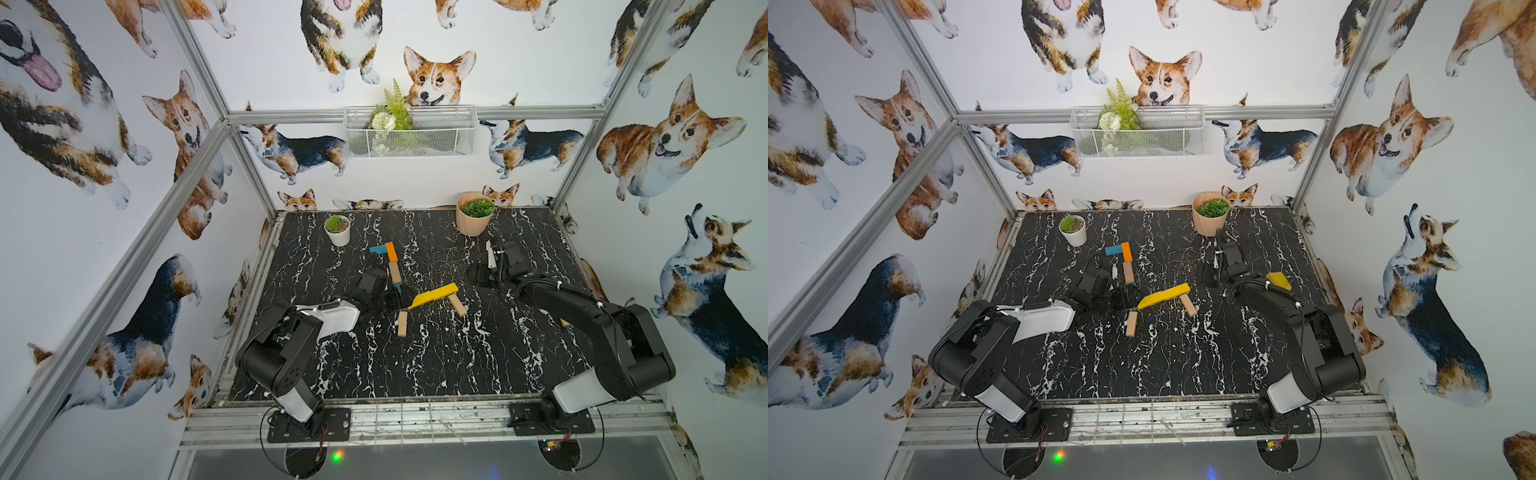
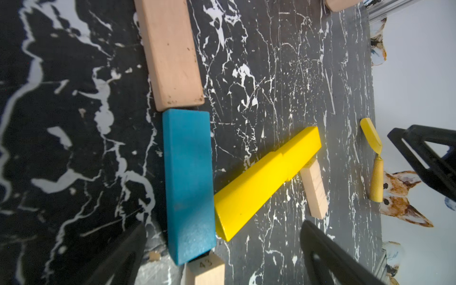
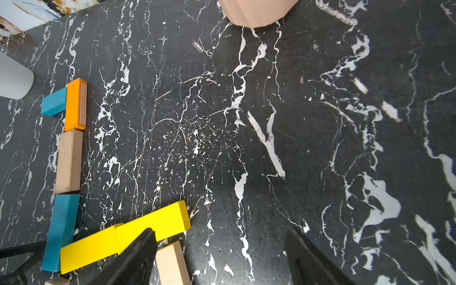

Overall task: Assemble a giraffe with building blocks
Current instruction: Adjust the building block at the center of the board.

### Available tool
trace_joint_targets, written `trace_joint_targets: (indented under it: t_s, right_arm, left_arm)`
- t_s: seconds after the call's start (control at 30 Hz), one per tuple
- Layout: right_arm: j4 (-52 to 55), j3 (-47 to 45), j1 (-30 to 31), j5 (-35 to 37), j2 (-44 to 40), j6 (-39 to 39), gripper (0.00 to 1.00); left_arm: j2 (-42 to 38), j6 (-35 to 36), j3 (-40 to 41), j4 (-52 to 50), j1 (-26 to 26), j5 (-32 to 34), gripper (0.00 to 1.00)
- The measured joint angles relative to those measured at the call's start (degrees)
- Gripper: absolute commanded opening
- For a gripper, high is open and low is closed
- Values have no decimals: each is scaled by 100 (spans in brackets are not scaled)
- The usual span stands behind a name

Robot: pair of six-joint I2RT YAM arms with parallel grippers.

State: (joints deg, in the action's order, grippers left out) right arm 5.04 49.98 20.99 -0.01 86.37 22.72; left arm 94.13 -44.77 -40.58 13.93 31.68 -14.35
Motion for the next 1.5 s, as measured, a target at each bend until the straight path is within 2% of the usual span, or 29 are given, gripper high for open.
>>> trace_joint_targets:
  t_s: [0.5, 1.37, 1.5]
  right_arm:
    - [-9, 2, 0, -4, -72, -35, 85]
    - [-48, 0, 0, -149, -70, -33, 85]
    - [-50, 0, 0, -149, -87, -33, 85]
  left_arm:
    - [-28, -269, 129, 227, 280, 48, 100]
    - [11, -472, 87, 282, 289, 107, 100]
    - [-149, -398, 74, -39, 289, 282, 100]
